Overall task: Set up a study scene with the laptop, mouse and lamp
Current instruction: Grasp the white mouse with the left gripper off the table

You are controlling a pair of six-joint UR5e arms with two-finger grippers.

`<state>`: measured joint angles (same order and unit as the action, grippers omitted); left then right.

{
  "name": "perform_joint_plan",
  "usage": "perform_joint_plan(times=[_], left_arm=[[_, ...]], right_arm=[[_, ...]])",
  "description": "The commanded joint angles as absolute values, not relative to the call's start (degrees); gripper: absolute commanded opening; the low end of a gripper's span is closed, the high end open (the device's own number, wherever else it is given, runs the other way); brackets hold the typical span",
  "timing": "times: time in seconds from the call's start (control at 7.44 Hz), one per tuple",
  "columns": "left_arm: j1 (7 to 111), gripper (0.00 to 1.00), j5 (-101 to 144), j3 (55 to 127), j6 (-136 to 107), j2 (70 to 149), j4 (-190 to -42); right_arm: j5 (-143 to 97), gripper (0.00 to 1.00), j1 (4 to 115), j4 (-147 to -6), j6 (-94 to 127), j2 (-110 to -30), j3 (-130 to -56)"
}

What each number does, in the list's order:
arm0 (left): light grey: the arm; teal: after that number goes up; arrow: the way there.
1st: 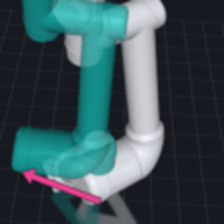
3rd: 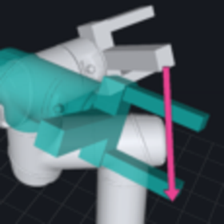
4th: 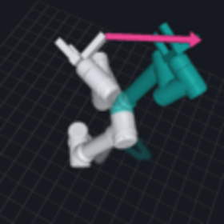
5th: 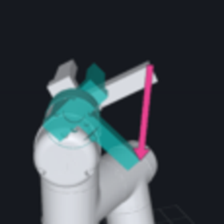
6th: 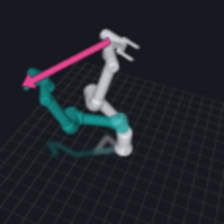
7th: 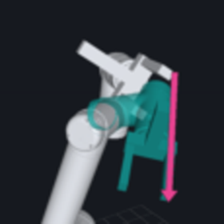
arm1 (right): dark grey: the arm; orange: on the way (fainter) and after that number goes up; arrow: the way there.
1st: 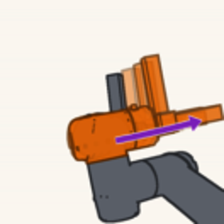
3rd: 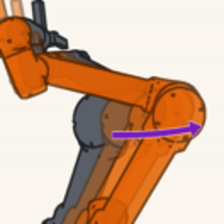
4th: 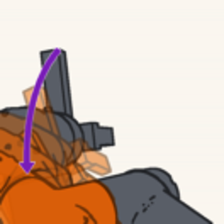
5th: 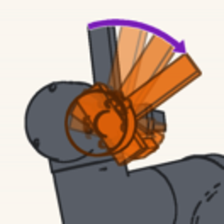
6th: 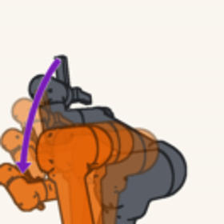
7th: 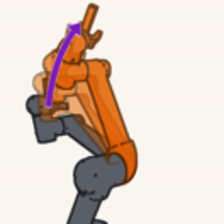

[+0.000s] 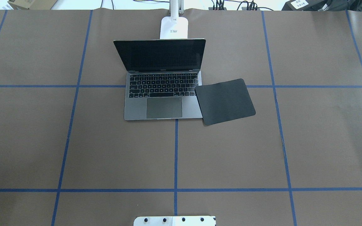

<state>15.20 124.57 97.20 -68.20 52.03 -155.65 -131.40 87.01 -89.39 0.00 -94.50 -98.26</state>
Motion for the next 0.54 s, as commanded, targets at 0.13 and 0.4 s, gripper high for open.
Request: perform_joint_plan(times=[0.13,0.4], left_arm=[[14.9,0.74,124.2,97.0,-68.2,52.1,-155.7],[14.9,0.5,124.2,97.0,-68.2,52.1,-155.7]], right_arm=[[-131.4,1.0,87.0,-89.4,0.0,-94.5,-98.3],[-131.4,1.0,87.0,-89.4,0.0,-94.3,-98.3]])
